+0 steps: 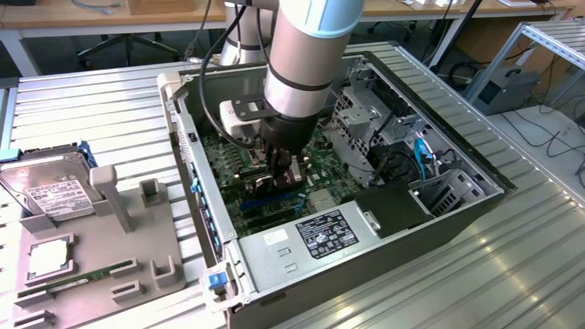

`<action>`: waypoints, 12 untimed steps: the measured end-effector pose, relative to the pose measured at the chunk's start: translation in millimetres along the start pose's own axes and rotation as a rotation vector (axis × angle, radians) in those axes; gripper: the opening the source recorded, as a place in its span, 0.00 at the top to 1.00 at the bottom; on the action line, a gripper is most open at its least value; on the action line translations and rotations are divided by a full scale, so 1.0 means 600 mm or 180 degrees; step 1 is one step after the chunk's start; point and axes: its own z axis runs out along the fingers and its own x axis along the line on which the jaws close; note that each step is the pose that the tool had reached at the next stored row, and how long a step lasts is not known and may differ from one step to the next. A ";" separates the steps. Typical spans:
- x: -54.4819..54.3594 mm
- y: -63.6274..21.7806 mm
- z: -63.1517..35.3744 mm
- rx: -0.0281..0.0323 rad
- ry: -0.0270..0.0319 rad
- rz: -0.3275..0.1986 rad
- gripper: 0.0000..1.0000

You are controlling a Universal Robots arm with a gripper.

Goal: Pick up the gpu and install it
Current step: 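Insert the gpu into the slot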

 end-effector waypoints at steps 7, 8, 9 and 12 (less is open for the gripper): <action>0.001 0.000 -0.002 0.0005 -0.0002 0.0091 0.73; 0.001 0.001 -0.001 0.0005 -0.0002 0.0097 0.73; 0.001 0.001 0.000 0.0005 -0.0002 0.0100 0.73; 0.001 0.001 0.001 0.0005 -0.0002 0.0102 0.73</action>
